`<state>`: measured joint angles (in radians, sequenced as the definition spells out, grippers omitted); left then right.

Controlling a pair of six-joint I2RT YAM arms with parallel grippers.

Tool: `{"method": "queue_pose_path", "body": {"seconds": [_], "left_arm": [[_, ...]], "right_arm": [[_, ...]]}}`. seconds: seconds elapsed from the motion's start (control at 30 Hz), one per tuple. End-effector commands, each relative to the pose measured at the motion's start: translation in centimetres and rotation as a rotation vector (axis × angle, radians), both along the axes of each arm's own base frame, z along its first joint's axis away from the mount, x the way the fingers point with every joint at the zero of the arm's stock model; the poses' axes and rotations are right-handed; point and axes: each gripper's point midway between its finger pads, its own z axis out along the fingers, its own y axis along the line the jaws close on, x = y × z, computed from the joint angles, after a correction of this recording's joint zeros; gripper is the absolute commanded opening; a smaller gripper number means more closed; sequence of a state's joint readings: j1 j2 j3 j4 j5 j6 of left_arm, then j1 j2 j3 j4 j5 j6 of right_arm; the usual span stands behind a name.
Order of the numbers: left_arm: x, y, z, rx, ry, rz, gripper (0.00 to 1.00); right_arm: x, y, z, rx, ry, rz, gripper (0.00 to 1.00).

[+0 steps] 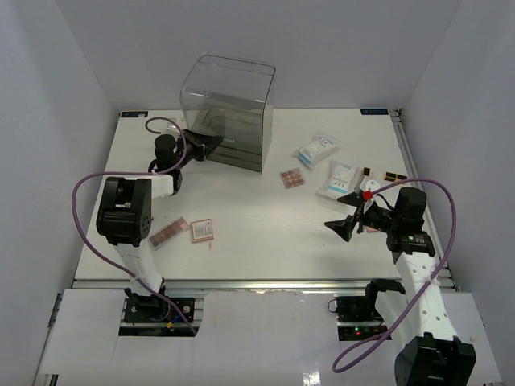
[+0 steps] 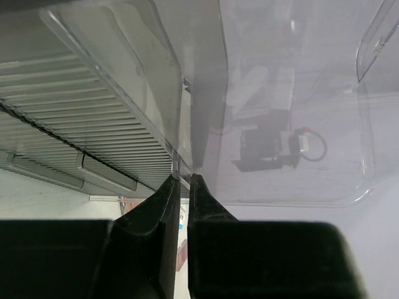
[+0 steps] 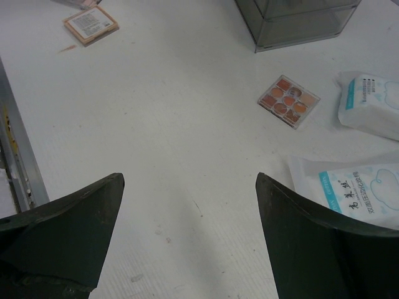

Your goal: Organize the makeup

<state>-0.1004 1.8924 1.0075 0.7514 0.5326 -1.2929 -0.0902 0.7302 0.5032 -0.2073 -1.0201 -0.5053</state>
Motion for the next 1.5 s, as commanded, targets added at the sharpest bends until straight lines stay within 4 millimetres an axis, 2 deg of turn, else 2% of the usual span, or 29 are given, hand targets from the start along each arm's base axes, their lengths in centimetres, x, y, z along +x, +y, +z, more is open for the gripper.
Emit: {"method": "queue_pose_path", "body": {"seconds": [0.0, 0.13, 0.23, 0.33, 0.43, 0.5, 0.53, 0.6, 0.73, 0.8, 0.93, 0.97, 1.0, 1.1, 1.47], "left_arm": [[-2.2, -0.9, 4.8, 0.006, -0.157, -0.070, 0.00], [-3.6, -0.9, 6.7, 0.007, -0.191, -0.089, 0.00], [-5.1, -0.8, 8.3, 0.006, -0.222, -0.102, 0.00], [-5.9, -0.4, 9.2, 0.003, -0.236, -0.102, 0.00], [-6.8, -0.3, 10.3, 0.000, -0.245, -0.108, 0.00], [-7.2, -0.2, 10.7, -0.009, -0.248, -0.113, 0.00], [-7.3, -0.2, 10.9, -0.013, -0.248, -0.113, 0.00], [-7.3, -0.1, 11.0, -0.014, -0.243, -0.111, 0.00], [-7.4, -0.1, 11.1, -0.031, -0.234, -0.121, 0.00], [-7.6, -0.1, 11.5, -0.033, -0.238, -0.127, 0.00], [-7.6, 0.0, 12.2, -0.034, -0.245, -0.132, 0.00], [-7.6, 0.1, 12.2, -0.034, -0.243, -0.131, 0.00], [-7.6, 0.1, 12.3, -0.033, -0.244, -0.133, 0.00], [-7.6, 0.2, 12.4, -0.035, -0.241, -0.133, 0.00], [-7.7, 0.1, 13.2, -0.048, -0.245, -0.149, 0.00]], "right_arm": [[-0.6, 1.0, 1.8, 0.047, -0.038, 0.098, 0.93], [-0.1, 1.9, 4.5, 0.078, -0.012, 0.135, 0.92], [1.3, 3.7, 6.4, 0.081, 0.043, 0.157, 0.90], [2.6, 6.7, 6.1, 0.044, 0.125, 0.142, 0.89], [4.8, 9.5, 8.7, 0.067, 0.157, 0.081, 0.88], [6.4, 10.9, 9.6, 0.079, 0.181, 0.057, 0.88], [7.6, 12.0, 9.6, 0.108, 0.257, 0.039, 0.88], [9.1, 13.4, 12.3, 0.192, 0.275, 0.041, 0.88], [11.8, 15.8, 13.5, 0.311, 0.355, 0.059, 0.88], [12.5, 16.8, 14.9, 0.350, 0.351, 0.096, 0.88], [14.7, 18.5, 14.5, 0.392, 0.408, 0.094, 0.88], [15.0, 18.7, 13.7, 0.393, 0.439, 0.087, 0.87], [15.7, 19.0, 14.4, 0.406, 0.436, 0.094, 0.87], [16.8, 19.9, 14.5, 0.432, 0.460, 0.105, 0.86], [18.5, 21.2, 14.5, 0.468, 0.468, 0.117, 0.80]]}}
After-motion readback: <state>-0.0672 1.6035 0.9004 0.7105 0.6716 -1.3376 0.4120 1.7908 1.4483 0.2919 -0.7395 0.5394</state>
